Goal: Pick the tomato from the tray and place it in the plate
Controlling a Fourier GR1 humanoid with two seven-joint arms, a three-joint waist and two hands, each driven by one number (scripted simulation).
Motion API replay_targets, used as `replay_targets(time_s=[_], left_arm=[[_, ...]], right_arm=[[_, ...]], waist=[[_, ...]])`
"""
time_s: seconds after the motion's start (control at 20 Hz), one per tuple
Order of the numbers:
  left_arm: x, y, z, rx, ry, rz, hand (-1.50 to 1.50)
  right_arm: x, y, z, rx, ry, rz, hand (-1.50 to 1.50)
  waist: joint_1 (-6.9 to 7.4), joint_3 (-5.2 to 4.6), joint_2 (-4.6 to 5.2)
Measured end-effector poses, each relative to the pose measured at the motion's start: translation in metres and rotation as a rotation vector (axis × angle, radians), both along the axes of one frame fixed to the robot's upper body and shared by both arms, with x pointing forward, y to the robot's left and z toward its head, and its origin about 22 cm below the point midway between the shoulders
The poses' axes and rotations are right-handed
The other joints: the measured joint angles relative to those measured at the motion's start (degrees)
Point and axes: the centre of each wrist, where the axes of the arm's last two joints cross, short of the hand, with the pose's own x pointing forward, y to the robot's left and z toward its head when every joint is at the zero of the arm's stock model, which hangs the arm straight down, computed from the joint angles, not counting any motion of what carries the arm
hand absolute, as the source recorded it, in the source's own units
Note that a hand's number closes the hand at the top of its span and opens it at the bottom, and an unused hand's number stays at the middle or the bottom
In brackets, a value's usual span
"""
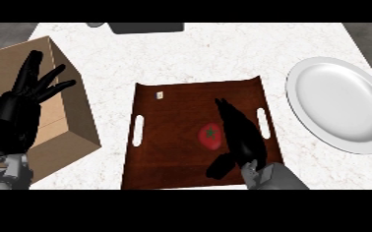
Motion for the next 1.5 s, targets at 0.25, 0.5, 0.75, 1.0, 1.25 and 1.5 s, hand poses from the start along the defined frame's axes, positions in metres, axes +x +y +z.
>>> replay_targets(time_s=[0.25, 0.5, 0.75, 1.0, 1.25, 1.5], left_arm=[[0.002, 0.000, 0.001, -0.003, 0.007, 0.000, 0.00], [0.003, -0.002, 0.001, 0.002, 0.007, 0.002, 0.00], [0.004, -0.002, 0.001, -0.002, 0.014, 0.001, 0.00], [0.003, -0.002, 0.001, -0.007, 0.020, -0.001, 0.00], [0.002, -0.002, 0.002, -0.005, 0.028, 0.006, 0.00], [0.000, 0.002, 0.003, -0.010, 0.036, 0.022, 0.00]], right_arm=[[0.004, 0.004, 0.000, -0.009, 0.010, -0.002, -1.50], [0.006, 0.003, -0.009, -0.025, 0.025, 0.000, 1.50], [0.009, 0.002, -0.009, -0.058, -0.023, 0.028, 1.50], [0.012, 0.001, -0.010, -0.096, -0.080, 0.026, 1.50], [0.001, -0.012, -0.009, -0.115, -0.144, 0.250, 1.50], [-0.006, -0.045, 0.003, -0.124, -0.254, 0.484, 1.50]], waist=[[0.22, 0.01, 0.01], [0.47, 0.01, 0.03], [0.49, 0.01, -0.05], [0.38, 0.00, -0.16], [-0.06, 0.01, -0.07], [-0.77, -0.05, -0.14]])
